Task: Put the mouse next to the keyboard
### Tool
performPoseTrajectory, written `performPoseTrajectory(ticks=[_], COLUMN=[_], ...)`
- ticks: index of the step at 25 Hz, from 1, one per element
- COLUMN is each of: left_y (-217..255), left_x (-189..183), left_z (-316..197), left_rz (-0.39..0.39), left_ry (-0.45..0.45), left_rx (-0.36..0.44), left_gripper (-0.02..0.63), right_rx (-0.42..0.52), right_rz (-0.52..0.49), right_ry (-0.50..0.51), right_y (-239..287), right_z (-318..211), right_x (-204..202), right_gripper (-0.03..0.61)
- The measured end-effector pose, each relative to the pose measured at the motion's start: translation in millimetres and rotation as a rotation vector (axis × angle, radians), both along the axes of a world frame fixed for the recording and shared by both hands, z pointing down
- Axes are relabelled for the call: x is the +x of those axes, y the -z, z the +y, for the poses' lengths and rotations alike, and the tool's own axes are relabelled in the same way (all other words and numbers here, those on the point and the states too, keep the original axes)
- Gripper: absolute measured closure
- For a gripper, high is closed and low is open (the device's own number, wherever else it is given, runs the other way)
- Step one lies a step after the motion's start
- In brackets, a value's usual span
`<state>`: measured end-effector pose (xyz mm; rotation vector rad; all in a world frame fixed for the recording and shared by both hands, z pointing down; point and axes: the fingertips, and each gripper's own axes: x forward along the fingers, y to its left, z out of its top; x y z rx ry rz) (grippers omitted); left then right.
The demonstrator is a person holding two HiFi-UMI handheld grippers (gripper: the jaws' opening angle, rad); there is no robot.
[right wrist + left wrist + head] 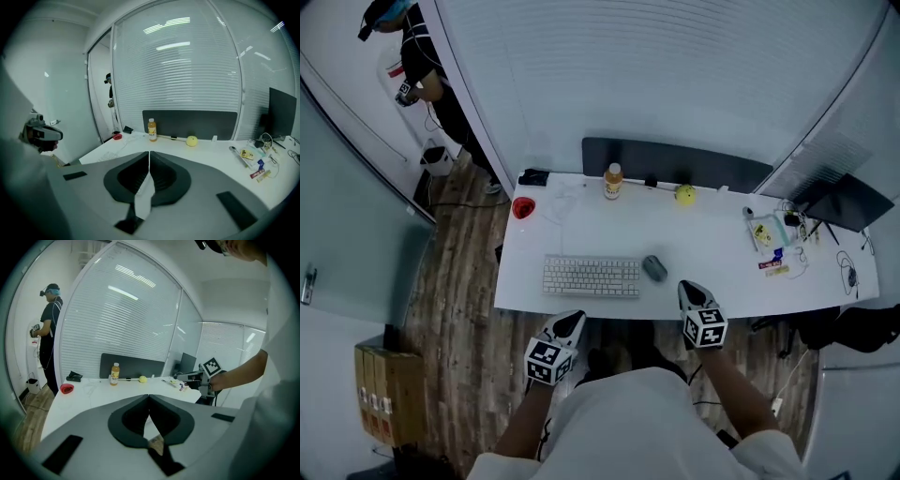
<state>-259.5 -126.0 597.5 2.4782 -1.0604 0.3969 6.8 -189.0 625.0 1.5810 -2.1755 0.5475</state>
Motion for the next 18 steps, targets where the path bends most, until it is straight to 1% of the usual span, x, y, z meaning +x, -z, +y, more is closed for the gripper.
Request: performPoseTrajectory(ticks=[4, 8, 11, 15, 18], left_y=[8, 23, 37, 58, 72], left_x=[2, 10, 19, 37, 48], left_z=[-5, -12, -14, -13, -12], left_rz=[0.013, 0.032, 0.058, 0.119, 0.116], left_ry=[-0.033, -0.045, -0.05, -0.052, -0.038], left_rx=[0.019, 0.054, 0.074, 0.078, 0.109], left_gripper=[0.595, 0.596, 0.595, 0.595, 0.595], right_rx=[0.058, 0.108, 0.116, 0.121, 0.141], right_rz=[-0.029, -0.064, -0.083, -0.134, -0.149], right_ry=[-0.016, -0.031, -0.051, -0.082, -0.062], right_y=[30, 56, 67, 80, 91], right_z=[16, 29, 36, 43, 48], right_x=[2, 10, 19, 40, 51], right_gripper=[0.545, 0.545, 0.545, 0.545, 0.545])
